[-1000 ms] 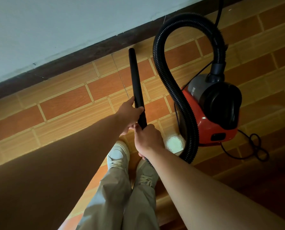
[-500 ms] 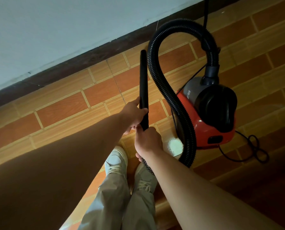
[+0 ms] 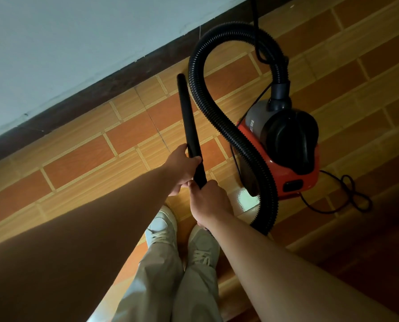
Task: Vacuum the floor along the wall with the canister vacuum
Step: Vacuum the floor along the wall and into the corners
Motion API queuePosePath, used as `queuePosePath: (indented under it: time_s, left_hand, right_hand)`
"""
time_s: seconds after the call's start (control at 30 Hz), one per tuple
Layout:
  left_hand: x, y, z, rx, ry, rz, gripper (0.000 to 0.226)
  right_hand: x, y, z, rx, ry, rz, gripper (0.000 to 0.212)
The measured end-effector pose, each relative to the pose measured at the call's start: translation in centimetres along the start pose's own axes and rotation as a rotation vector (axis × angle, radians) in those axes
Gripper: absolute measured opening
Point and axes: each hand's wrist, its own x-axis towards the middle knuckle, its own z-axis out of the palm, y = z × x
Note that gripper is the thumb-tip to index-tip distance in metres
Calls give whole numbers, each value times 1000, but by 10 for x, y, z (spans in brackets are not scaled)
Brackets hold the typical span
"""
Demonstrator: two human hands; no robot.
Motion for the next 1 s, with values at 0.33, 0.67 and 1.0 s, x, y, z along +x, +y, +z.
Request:
queuePosePath:
  time_s: [0.33, 0.67, 1.0]
  left_hand:
    - [-66, -45, -7, -253, 29, -134, 33]
    - [-155, -35, -28, -482, 158, -125, 28]
    - [-168, -17, -61, -478, 218, -70, 17]
  right_hand:
    - [-77, 26, -17, -282, -58, -131, 58]
    - [-150, 9, -61, -448, -126, -331, 56]
    - [-172, -35, -79, -500, -146, -414, 49]
